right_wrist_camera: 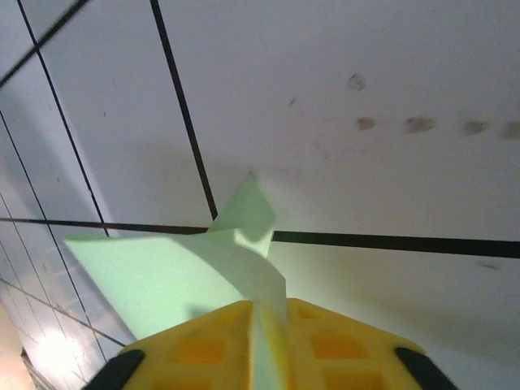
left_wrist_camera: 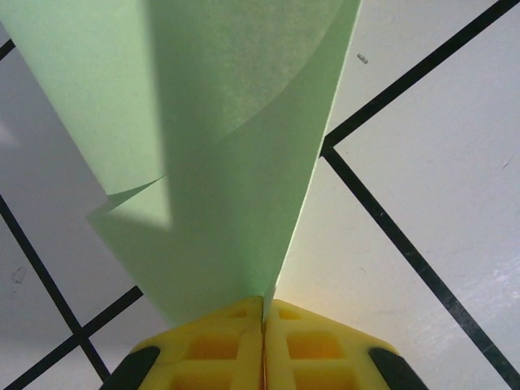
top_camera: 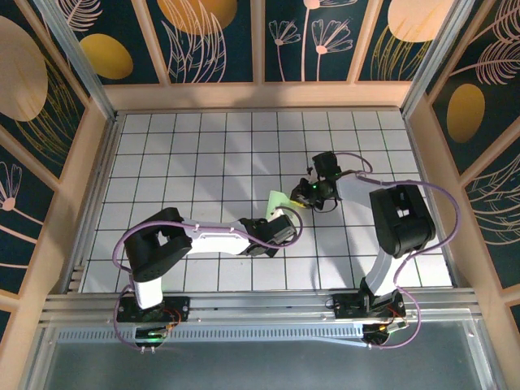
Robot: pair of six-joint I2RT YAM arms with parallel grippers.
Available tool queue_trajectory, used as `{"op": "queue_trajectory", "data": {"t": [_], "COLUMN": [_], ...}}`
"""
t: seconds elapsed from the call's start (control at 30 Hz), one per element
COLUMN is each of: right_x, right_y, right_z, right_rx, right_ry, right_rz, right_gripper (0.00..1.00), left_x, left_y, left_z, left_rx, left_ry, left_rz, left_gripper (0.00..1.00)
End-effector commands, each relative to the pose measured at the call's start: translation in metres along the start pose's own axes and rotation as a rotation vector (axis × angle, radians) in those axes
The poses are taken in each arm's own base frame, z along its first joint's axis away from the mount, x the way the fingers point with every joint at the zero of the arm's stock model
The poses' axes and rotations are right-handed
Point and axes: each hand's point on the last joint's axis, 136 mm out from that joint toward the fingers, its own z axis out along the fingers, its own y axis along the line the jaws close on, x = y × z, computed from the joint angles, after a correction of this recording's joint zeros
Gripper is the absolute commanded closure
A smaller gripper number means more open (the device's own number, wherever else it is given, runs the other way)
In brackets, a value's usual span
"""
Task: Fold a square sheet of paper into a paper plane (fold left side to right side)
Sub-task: Fold the wing for the fifth time at the center of the table.
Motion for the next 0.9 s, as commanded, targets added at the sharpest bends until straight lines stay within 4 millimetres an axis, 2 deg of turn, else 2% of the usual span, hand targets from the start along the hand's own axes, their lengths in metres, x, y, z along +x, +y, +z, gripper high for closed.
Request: {"op": "queue_trajectory", "data": {"t": [0.0, 0.13, 0.17, 0.33, 0.53, 0.7, 0.73, 0.87], "right_x": [-0.016, -0.029, -0.031, -0.029, -0.015, -0.001, 0.002, 0.014], "right_y": [-0.003, -0.013, -0.015, -0.020, -0.013, -0.004, -0.003, 0.012], "right_z": [-0.029, -0.059, -0.066, -0.082, -0.075, -0.063, -0.061, -0.049], "right_rx": [0.013, 0.024, 0.021, 0.015, -0.072, -0.122, -0.131, -0.173], "right_ry": [-0.106, -0.214, -0.238, -0.301, -0.271, -0.232, -0.225, -0.203], "right_rz": [-0.021, -0.036, -0.042, -0.070, -0.100, -0.131, -0.134, -0.159], "right_gripper": [0.77, 0.64, 0.61, 0.57, 0.56, 0.55, 0.56, 0.56], "left_x": [0.000, -0.015, -0.010, -0.014, -0.013, -0.016, -0.023, -0.023], "left_y": [-0.012, -0.012, -0.007, -0.012, -0.012, 0.005, 0.009, 0.012], "left_z": [0.002, -0.007, -0.006, -0.010, -0.008, -0.017, -0.026, -0.031], "left_rx": [0.097, 0.237, 0.267, 0.464, 0.627, 0.709, 0.738, 0.815], "left_ry": [0.013, -0.018, -0.008, -0.007, 0.010, -0.061, -0.099, -0.127], "left_rz": [-0.031, -0.118, -0.144, -0.237, -0.364, -0.496, -0.520, -0.598], "left_gripper": [0.93, 0.96, 0.97, 1.00, 1.00, 1.00, 1.00, 1.00]}}
